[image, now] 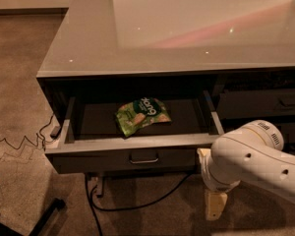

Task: Open top drawer

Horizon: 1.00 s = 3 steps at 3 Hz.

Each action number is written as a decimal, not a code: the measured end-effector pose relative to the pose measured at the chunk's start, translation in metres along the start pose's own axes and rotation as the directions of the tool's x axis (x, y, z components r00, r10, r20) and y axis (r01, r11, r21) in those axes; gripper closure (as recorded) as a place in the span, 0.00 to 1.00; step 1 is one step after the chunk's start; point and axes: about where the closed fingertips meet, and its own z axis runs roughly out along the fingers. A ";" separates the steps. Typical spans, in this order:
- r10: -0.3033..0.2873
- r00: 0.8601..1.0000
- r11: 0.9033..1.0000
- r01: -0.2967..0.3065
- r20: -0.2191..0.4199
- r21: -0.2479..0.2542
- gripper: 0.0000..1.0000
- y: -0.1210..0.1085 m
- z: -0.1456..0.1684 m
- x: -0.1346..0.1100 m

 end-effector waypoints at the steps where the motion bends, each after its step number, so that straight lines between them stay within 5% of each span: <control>1: -0.035 0.999 0.999 0.035 0.025 0.025 0.00 -0.001 -0.008 -0.007; 3: -0.216 0.968 0.972 0.201 0.126 0.118 0.00 -0.028 -0.033 -0.050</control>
Offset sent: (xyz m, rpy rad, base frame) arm 0.0124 0.0531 0.0634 0.1412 -0.1860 0.2965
